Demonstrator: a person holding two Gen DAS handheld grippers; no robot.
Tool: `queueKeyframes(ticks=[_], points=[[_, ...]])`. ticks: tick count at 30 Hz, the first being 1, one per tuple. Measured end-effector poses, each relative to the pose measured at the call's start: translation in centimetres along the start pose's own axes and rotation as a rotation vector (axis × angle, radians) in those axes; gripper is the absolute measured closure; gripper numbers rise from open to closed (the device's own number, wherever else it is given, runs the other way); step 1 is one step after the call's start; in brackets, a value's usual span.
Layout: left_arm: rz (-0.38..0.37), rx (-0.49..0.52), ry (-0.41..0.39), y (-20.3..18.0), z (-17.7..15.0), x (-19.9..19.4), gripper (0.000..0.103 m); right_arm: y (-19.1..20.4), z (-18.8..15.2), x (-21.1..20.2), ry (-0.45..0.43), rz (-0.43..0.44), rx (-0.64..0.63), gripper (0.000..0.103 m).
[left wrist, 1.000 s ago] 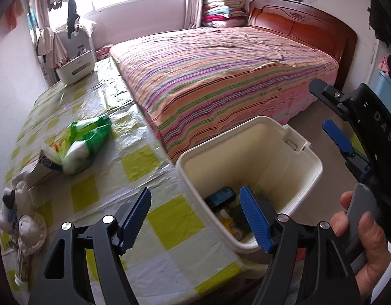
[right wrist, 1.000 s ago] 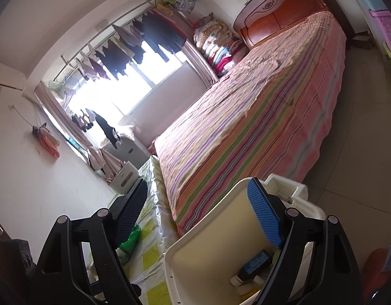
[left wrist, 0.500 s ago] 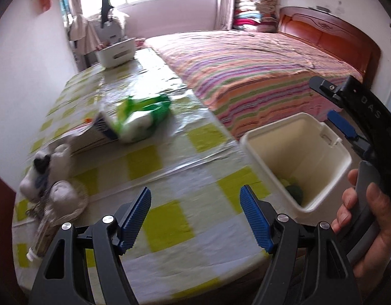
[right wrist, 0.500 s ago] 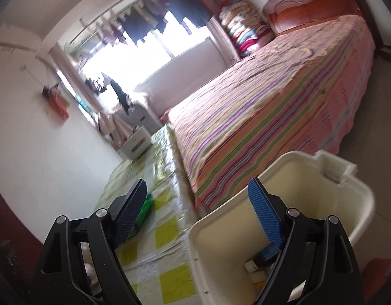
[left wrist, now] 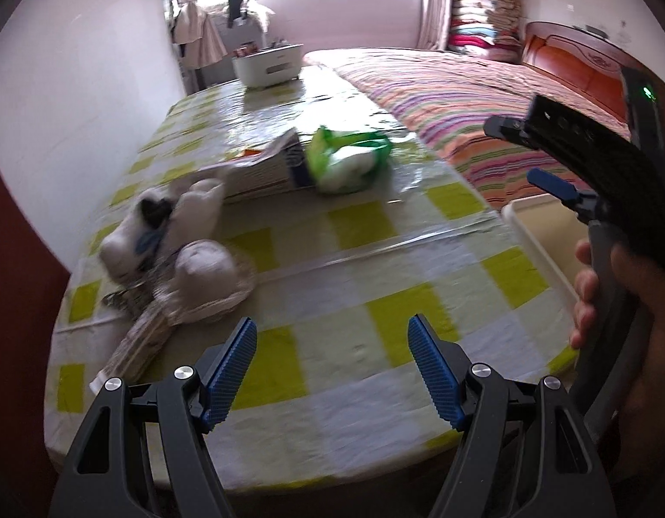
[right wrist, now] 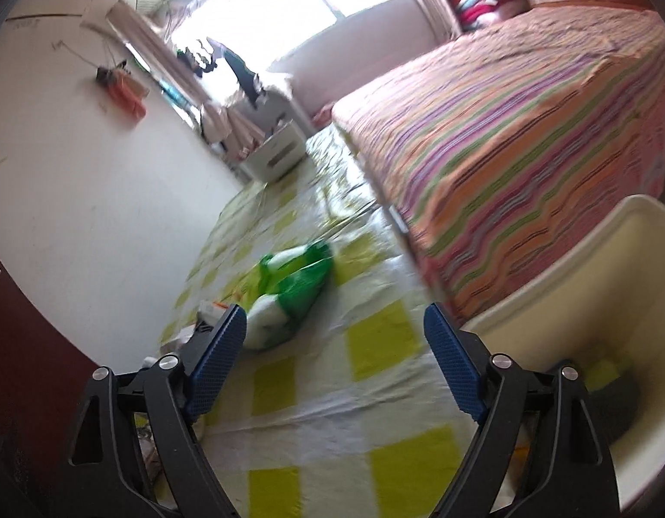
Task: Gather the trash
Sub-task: 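Close the right tool on the green-and-white bag while the left tool grasps the white tube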
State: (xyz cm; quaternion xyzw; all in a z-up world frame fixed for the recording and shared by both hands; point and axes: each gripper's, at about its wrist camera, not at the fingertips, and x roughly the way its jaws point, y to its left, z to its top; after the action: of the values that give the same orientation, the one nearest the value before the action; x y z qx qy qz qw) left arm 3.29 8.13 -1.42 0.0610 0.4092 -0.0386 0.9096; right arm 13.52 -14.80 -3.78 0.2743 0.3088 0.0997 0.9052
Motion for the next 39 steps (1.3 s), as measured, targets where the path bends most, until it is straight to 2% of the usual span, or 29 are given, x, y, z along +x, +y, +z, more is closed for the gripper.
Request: queueKeyframes(ticks=[3, 13, 25, 33, 39], points=[[0.023, -0.028, -0.002, 1.7, -0.7, -0.4, 0.033, 1.6, 0.4, 1.7, 0.036, 0.029, -0.001, 0.016], [0.071, -0.101, -0.009, 5.9, -2.5, -1.6, 0.033, 4.7, 1.0, 6.7, 0.116, -0.022, -0.050, 0.015], [0.141, -0.183, -0.029, 11.0, -2.7, -2.2, 0.033, 5.9, 0.7, 11.7, 0.211, -0.072, -0.073, 0.016], [0.149, -0.238, 0.000, 14.9, -2.3, -1.2, 0.033, 5.9, 1.1, 14.0, 0.235, -0.094, -0.040, 0.016], [0.136, -0.188, 0.041, 15.5, -2.3, 0.0, 0.033, 5.1, 1.9, 16.0, 0.253, -0.107, -0.011, 0.016]])
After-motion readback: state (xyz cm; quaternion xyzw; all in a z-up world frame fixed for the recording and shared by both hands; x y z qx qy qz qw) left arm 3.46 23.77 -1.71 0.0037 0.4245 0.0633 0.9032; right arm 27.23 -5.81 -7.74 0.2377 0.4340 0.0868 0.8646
